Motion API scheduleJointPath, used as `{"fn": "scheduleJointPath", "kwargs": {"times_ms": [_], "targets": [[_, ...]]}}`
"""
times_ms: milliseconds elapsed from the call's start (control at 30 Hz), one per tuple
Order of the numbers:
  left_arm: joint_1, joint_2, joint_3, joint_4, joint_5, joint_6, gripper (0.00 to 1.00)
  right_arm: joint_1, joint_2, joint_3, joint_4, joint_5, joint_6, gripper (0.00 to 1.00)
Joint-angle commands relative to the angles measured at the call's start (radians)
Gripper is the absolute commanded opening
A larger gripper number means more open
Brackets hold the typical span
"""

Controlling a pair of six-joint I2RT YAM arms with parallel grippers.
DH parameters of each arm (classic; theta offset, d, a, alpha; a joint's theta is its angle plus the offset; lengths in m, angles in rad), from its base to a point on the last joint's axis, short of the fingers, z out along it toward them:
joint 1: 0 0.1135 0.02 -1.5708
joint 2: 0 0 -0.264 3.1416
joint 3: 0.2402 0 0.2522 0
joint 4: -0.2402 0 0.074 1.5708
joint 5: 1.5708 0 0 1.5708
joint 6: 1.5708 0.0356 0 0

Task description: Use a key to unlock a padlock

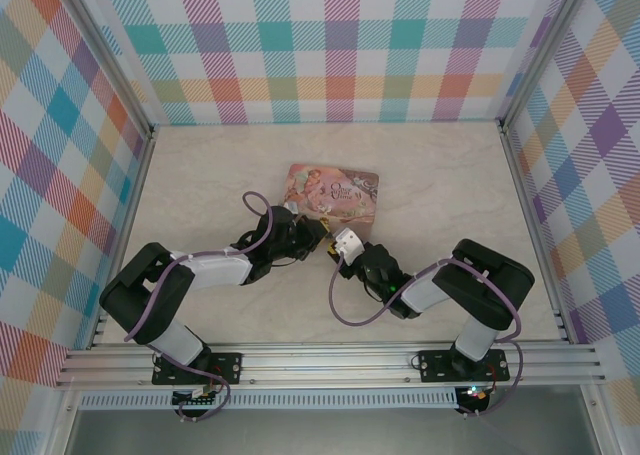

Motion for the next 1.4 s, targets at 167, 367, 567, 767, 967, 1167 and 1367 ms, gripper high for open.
{"fn": "scheduleJointPath", "kwargs": {"times_ms": [167, 367, 567, 767, 967, 1167, 1367], "targets": [[-0.008, 0.015, 0.002, 0.066, 0.015, -0.001, 0.0, -0.004, -0.008, 0.037, 0.006, -0.024, 0.015, 0.22], [-0.008, 0.016, 0.003, 0.067, 0.015, -0.003, 0.0, -0.005, -0.013, 0.038, -0.001, -0.021, 0.019, 0.12], [-0.008, 0.025, 0.003, 0.064, 0.017, -0.004, 0.0, -0.005, -0.028, 0.044, -0.027, -0.028, 0.025, 0.12], [-0.007, 0.02, 0.002, 0.059, 0.006, -0.008, 0.0, -0.004, -0.053, 0.033, -0.063, -0.03, 0.004, 0.16], [-0.008, 0.017, 0.006, 0.059, 0.003, -0.004, 0.0, -0.005, -0.109, -0.029, -0.143, -0.044, 0.018, 0.28], [-0.008, 0.01, 0.0, 0.108, 0.008, 0.035, 0.0, -0.064, -0.262, -0.079, -0.277, -0.223, 0.242, 0.36], [-0.008, -0.007, -0.03, 0.224, 0.001, 0.132, 0.0, -0.318, -0.434, -0.064, -0.438, -0.676, 0.608, 0.37]]}}
